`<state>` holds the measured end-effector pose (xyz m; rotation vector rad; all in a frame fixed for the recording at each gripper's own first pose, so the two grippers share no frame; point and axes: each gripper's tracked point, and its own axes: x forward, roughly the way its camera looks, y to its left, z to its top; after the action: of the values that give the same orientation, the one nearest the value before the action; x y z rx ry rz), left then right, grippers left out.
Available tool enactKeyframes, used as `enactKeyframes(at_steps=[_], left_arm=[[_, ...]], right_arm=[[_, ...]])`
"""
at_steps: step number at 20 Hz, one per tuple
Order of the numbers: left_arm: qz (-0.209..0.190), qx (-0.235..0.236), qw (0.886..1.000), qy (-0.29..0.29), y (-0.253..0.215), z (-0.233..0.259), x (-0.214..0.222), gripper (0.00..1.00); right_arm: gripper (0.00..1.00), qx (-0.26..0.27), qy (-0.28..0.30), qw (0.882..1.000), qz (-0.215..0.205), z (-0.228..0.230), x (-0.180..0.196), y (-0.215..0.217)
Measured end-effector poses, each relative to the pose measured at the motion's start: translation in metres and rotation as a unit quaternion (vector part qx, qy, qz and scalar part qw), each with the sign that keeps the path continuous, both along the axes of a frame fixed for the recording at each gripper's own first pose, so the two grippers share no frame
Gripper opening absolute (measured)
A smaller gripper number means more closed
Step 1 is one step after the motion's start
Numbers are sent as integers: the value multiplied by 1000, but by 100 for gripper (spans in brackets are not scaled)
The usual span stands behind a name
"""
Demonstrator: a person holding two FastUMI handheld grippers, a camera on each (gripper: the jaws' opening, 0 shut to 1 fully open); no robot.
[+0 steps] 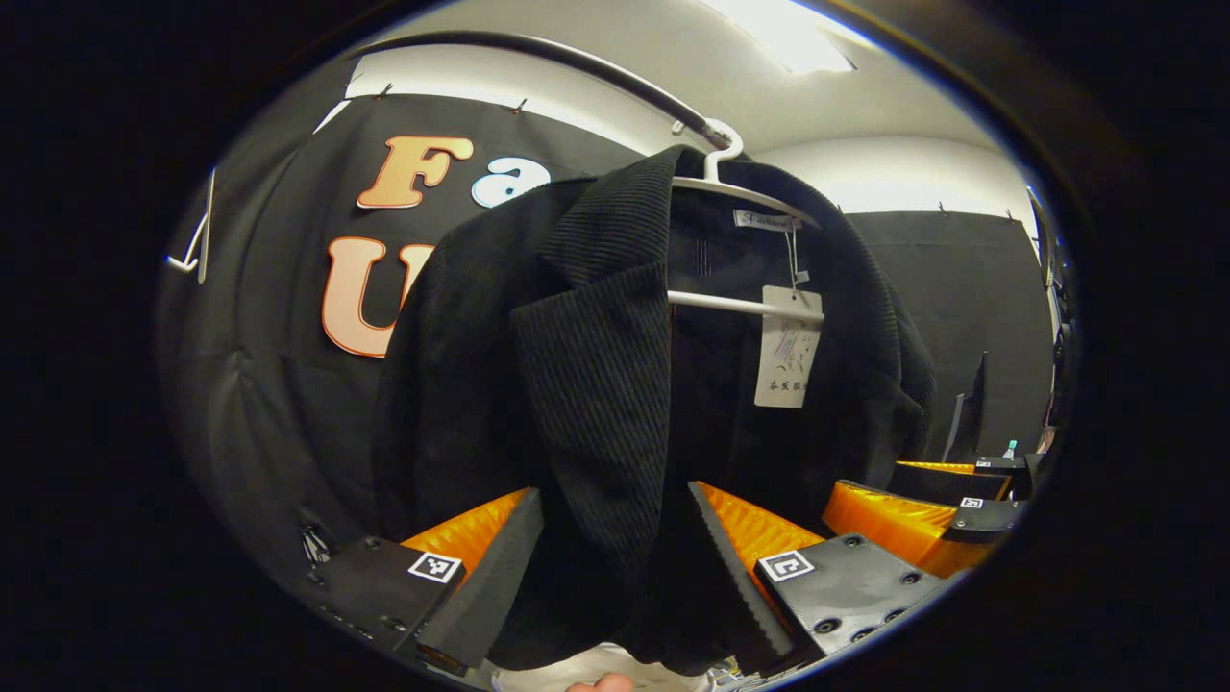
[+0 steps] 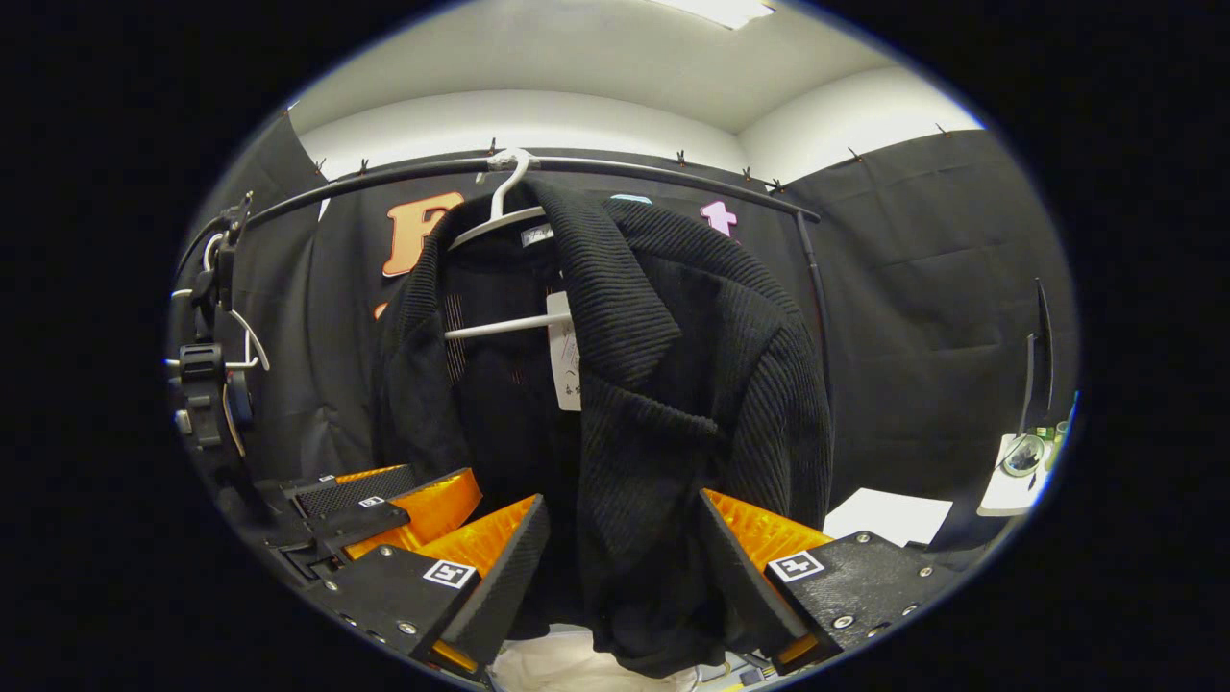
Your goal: Grasp the clothes on the hanger with both hands and then place them into the laundry hamper below.
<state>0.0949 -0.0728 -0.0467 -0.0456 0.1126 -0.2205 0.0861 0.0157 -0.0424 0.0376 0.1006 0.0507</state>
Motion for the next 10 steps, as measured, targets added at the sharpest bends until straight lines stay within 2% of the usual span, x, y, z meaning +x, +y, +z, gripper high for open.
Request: enactKeyframes(at_steps=[2,3,4,10], left_arm=[[7,4,1000,2,5,-6,6,96],[12,6,1000,4,8,-8,9,100],[14,7,1000,7,10,-11,12,97],[17,7,1000,7,10,-15,27,93]], right_arm=[[95,-6,5,1000,-1,-4,4,0],[95,-6,6,1000,0,-6,5,1],[95,-4,8,1000,0,-6,8,3],[95,10,21,1000,1,-11,30,11]])
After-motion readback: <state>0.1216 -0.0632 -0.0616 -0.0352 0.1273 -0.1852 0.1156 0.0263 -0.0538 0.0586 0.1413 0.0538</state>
